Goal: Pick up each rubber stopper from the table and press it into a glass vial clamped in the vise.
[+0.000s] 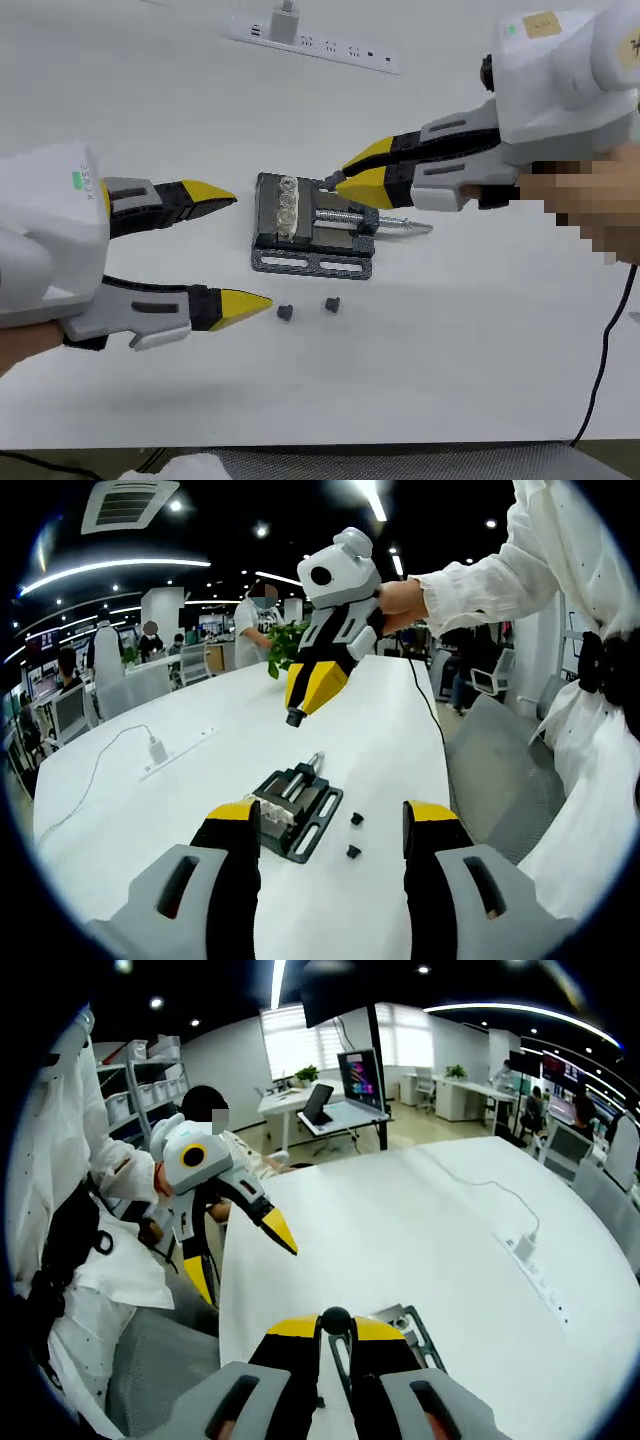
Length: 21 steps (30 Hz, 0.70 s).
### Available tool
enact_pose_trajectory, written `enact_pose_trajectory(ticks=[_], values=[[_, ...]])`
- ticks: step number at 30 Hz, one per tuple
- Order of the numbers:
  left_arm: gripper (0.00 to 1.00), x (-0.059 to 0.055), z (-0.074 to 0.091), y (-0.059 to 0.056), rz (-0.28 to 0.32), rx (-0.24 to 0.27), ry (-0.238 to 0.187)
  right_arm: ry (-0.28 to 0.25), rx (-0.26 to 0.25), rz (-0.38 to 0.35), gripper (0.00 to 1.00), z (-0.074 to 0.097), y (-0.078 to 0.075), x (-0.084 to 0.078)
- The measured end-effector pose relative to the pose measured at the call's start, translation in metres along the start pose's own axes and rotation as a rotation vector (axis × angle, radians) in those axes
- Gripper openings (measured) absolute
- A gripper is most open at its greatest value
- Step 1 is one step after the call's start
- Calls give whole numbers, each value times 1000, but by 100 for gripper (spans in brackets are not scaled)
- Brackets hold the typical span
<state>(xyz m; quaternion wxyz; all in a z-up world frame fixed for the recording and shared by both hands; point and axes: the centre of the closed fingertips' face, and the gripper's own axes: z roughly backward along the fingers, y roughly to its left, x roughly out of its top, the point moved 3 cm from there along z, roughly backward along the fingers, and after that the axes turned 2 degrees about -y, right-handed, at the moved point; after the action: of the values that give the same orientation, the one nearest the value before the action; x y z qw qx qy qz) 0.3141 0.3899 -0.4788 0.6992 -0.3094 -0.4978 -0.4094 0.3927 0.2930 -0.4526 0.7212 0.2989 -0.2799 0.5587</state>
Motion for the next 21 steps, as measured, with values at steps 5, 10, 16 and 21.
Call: enact_pose_trajectory(ticks=[5,10,16,21], values=[[63,-3,4,8,14,29,-13,47,16,40,6,-16,-17,7],[70,-9,6,15,22,45,-15,147,10,89,6,-34,-41,2],[75,-14,5,25,32,56,-26,297,15,180,6,-56,-61,-15],[80,-20,2,30,26,57,-9,368,25,218,6,-71,-70,-29]])
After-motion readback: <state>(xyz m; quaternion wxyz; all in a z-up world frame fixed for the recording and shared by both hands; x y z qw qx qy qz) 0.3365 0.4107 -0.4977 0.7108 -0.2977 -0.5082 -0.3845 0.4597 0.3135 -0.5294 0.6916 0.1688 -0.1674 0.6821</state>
